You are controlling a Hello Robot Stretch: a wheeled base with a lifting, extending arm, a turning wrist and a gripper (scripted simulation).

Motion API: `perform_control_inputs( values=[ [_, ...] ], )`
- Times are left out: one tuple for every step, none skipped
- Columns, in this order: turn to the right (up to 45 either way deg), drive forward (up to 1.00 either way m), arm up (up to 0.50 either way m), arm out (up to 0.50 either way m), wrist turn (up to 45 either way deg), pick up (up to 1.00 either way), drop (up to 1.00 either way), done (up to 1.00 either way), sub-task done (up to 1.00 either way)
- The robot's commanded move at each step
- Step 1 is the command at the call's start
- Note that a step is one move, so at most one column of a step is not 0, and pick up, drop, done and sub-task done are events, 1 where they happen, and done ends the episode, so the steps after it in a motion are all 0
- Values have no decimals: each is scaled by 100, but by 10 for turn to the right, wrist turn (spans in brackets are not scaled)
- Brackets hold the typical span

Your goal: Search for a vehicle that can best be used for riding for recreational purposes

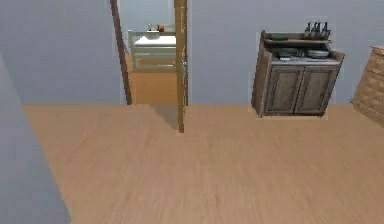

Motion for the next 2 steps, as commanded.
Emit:
perform_control_inputs(
  values=[
    [0,65,0,0,0,0,0,0,0],
    [-240,0,0,0,0,0,0,0,0]
  ],
)
